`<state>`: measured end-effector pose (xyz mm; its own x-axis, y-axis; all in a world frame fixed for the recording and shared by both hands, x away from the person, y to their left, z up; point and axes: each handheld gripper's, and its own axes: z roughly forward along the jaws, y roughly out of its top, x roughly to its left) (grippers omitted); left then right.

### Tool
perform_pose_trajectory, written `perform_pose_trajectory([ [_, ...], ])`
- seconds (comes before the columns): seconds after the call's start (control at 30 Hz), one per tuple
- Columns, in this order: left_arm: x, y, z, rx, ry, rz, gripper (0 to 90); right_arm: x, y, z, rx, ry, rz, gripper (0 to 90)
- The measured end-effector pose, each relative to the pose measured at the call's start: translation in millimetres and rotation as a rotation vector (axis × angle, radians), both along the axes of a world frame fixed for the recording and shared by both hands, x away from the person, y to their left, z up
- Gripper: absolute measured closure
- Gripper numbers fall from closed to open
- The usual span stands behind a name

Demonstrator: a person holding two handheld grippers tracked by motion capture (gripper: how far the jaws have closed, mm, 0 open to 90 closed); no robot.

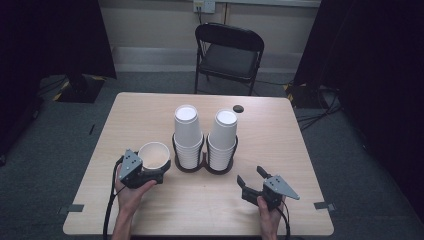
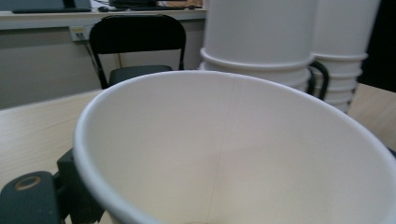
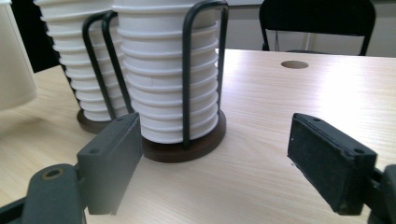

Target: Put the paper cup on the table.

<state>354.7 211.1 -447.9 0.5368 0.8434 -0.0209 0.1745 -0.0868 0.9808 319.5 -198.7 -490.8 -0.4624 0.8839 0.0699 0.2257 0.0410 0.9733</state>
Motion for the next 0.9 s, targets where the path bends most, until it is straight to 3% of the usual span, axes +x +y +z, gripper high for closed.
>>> perform_pose_trajectory([
  [0.27, 19.9, 3.8, -0.4, -0.046, 0.019, 0.045, 8.5, 0.5, 0.3, -4.1, 0.001, -0.008, 0.008, 17.3],
  [0.43, 32.5, 2.6, 1.4, -0.027, 0.026, 0.063, 8.5, 1.2, 0.5, -4.4, 0.001, -0.014, 0.017, 17.1],
  [0.57, 41.9, 7.2, 3.2, -0.045, 0.037, 0.083, 8.5, 0.8, 0.8, -4.3, -0.002, -0.014, 0.022, 15.8],
  [0.9, 65.4, 12.2, -5.0, -0.072, 0.056, 0.083, 8.3, -1.7, -0.9, -5.2, 0.021, -0.042, 0.005, 14.8],
])
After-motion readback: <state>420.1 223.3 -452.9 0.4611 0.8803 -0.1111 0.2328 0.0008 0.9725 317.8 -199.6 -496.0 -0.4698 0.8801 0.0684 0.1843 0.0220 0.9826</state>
